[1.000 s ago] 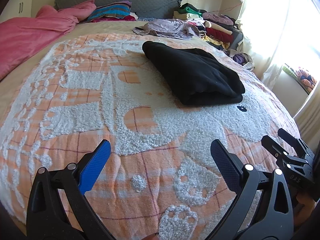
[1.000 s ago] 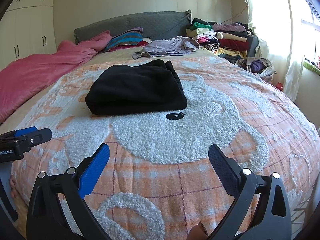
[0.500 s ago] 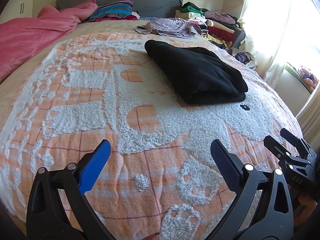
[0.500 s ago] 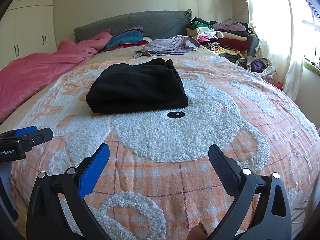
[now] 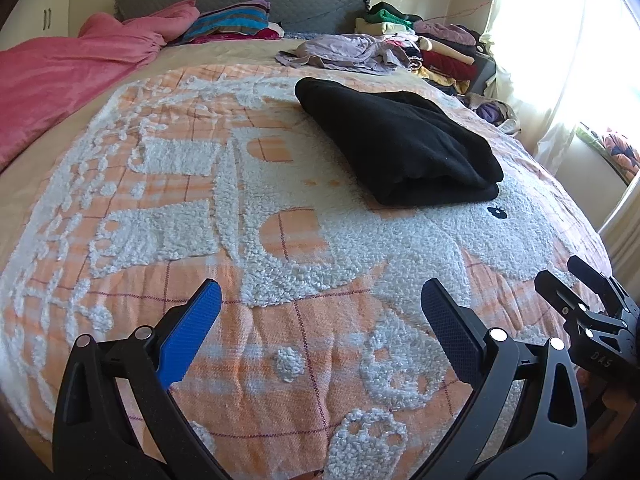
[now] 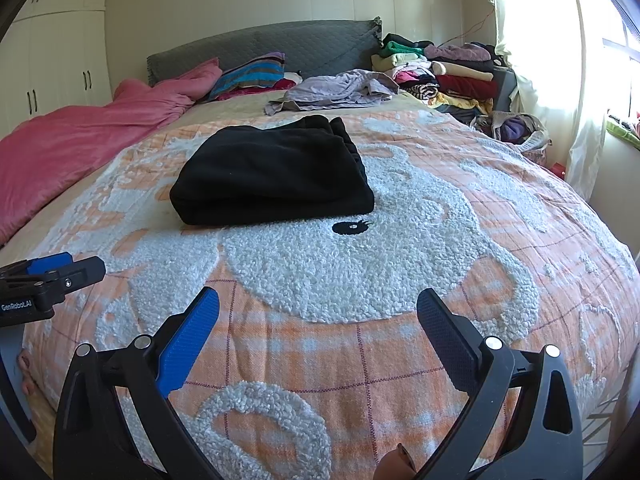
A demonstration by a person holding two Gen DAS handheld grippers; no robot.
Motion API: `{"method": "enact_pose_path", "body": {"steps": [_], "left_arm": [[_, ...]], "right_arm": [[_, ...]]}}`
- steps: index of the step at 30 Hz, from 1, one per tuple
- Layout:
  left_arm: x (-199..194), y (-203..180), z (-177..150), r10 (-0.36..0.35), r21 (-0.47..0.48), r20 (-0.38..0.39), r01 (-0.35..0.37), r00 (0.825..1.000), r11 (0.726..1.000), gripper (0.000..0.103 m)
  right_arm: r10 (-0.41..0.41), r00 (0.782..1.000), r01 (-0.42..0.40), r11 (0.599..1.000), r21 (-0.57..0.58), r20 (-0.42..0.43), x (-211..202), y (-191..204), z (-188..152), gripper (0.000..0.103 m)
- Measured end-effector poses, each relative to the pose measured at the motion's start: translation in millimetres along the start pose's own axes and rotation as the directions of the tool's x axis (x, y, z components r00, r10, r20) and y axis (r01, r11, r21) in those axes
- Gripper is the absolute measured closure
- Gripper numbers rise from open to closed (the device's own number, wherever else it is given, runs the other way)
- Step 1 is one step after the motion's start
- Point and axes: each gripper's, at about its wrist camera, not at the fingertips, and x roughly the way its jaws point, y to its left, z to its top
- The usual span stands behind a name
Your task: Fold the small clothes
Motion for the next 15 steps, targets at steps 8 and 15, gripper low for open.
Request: {"method": "enact_pose_path", "body": {"steps": [8,15], "left_arm": [[1.4,4.0,-1.3,0.008,-0.015,-0.017,-0.008,1.0,1.0,0.009],[-6.1,61.9,15.5,0.054,-0.135,-0.028,-0.058,0.998,0.989,0.009]], "right_arm": [[-0.048,0.999,0.048,0.997,0.054,-0.005,0.4,-15.1,2.0,0.005],[-0.298,0.954,0.291,0.915,0.28,-0.017,-21.5,-112.9,3.0,0.005]]}}
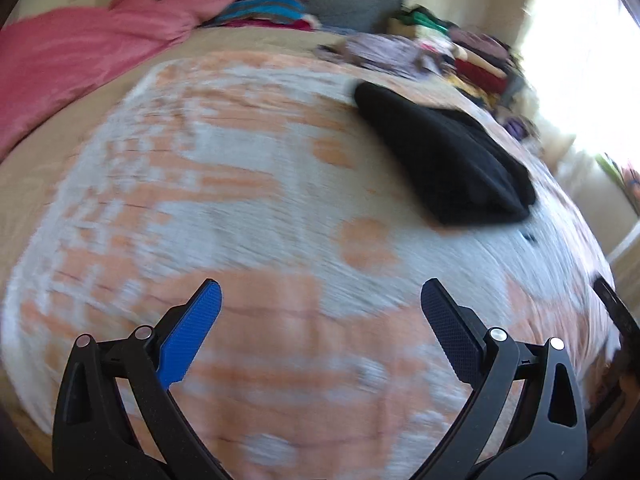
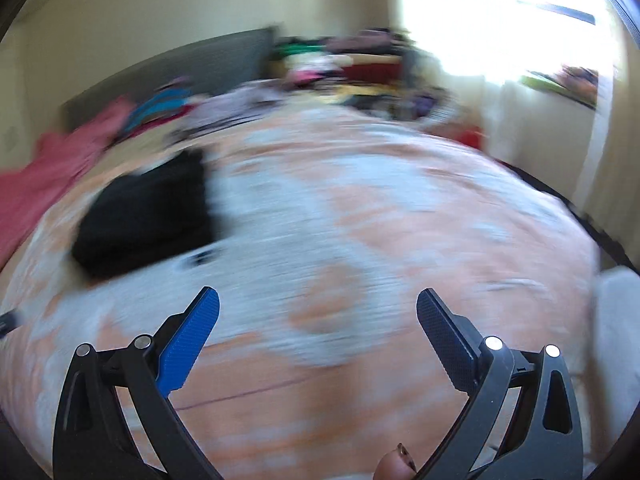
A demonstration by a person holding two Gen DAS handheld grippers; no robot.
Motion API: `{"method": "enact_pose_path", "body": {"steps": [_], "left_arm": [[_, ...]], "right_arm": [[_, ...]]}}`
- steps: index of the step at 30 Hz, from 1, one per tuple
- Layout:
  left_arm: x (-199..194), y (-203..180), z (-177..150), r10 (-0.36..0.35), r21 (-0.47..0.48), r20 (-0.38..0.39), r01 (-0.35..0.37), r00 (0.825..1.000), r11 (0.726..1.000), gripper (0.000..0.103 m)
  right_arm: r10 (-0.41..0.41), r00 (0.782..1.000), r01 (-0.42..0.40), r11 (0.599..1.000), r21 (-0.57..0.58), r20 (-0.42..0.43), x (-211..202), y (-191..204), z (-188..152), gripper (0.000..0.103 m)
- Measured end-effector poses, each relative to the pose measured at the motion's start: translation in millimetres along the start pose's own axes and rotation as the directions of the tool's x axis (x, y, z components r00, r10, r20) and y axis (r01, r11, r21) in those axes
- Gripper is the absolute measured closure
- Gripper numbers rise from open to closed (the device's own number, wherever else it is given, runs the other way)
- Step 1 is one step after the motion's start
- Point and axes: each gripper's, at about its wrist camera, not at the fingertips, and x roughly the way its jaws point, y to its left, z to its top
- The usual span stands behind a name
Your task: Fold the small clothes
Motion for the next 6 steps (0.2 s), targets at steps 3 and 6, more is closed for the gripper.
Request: {"method": "enact_pose_path", "body": {"steps": [3,6], "left_arm": [[-7.4,79.8,36.7,0.084,-0.134,0.016,-0.081,0.996,0.988,0.009],[-7.1,163.6,73.6,0.274,-0.219,-0.002,-0.268,0.962,0.938,0.009]], "right_arm": [[-0.234,0.972,0.23,0.965,0.127,0.01,2.7,-88.7,13.3,0.005],[-0.518,0.854,0.516,0.83,0.21,-0.051,5.2,-189.2,19.1,0.005]]}}
